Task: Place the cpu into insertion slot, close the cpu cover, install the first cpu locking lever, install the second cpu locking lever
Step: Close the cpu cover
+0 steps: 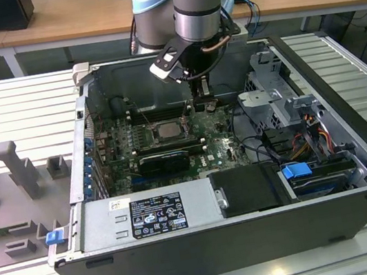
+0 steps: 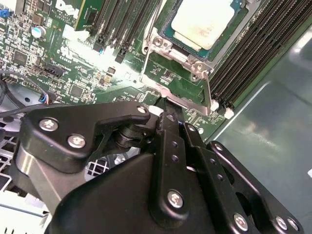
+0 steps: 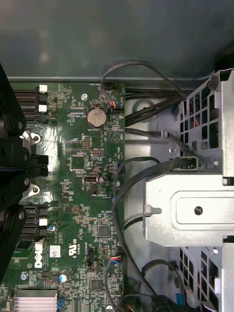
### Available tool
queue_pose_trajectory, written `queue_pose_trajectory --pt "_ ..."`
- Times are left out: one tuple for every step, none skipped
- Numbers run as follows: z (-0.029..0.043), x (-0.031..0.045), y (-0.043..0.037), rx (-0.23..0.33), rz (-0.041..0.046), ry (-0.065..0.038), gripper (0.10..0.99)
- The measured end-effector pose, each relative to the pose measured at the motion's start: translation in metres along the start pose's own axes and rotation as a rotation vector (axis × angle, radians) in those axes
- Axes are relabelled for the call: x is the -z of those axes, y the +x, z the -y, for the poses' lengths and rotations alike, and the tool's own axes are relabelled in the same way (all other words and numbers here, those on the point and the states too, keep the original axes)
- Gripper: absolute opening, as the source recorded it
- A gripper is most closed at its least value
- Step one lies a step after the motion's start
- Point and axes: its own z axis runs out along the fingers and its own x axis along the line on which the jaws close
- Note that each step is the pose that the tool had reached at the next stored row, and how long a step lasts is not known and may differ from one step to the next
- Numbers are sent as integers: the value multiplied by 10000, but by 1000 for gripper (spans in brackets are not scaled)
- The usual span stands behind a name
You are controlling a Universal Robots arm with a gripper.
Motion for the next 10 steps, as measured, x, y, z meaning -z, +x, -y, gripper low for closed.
queue_pose_trajectory --pt "19 1 0 -1 1 0 106" --pt "39 1 0 0 0 0 106" --pt "63 2 0 -1 1 0 106" --pt "104 3 -1 1 1 0 106" --pt "128 4 -1 0 1 0 106" --pt "148 4 -1 -1 1 0 106" --pt "175 5 -1 0 0 0 106" --pt "203 5 -1 2 1 -1 106" --pt "237 6 -1 2 0 -2 106" --pt "261 7 -1 1 0 -2 106"
